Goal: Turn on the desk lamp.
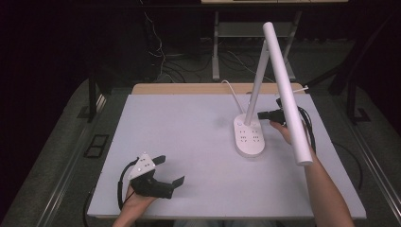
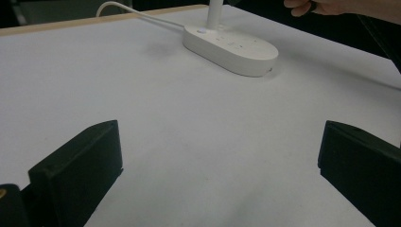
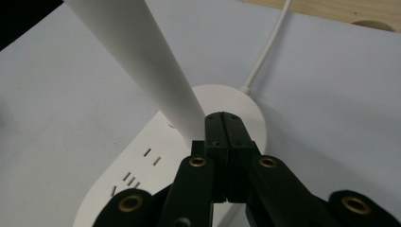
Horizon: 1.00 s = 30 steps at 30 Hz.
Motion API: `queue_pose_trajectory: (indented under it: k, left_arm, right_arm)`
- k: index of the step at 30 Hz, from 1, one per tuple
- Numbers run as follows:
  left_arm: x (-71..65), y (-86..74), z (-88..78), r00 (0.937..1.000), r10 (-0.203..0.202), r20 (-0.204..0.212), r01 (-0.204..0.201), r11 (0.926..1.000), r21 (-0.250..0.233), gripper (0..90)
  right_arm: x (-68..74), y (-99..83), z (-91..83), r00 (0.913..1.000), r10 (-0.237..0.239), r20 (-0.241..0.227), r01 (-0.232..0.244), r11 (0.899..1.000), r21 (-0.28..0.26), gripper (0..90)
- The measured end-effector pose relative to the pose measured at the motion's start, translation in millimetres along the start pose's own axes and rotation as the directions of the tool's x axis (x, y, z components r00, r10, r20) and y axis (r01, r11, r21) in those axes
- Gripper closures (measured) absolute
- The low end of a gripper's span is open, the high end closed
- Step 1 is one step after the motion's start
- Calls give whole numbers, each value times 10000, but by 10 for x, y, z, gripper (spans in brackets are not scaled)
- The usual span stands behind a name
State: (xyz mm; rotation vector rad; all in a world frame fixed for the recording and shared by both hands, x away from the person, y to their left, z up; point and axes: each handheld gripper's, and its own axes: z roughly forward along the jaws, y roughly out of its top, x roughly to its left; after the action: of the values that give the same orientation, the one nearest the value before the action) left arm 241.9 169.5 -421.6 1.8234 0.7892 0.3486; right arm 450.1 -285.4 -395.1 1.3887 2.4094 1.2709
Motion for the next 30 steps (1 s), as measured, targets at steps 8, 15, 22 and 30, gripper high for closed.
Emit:
queue_pose_trajectory:
  k: [8,15,22,30]
  left_arm:
    - [1,1,-6,10000,8,-12,-8,10000,-4,0]
    - [2,2,-8,10000,26,0,-26,10000,0,0]
    - [2,3,-10,10000,30,4,-30,10000,2,0]
    - [0,4,-15,10000,22,-15,-22,10000,-15,0]
  right_arm:
    - [-35,-13,102,10000,52,-59,-51,9999,113,892]
    - [-63,-30,173,9999,117,-7,-117,9997,214,891]
    - [-64,-47,256,9999,105,-31,-104,9994,337,891]
    - [-69,-71,331,9999,151,16,-152,9986,503,892]
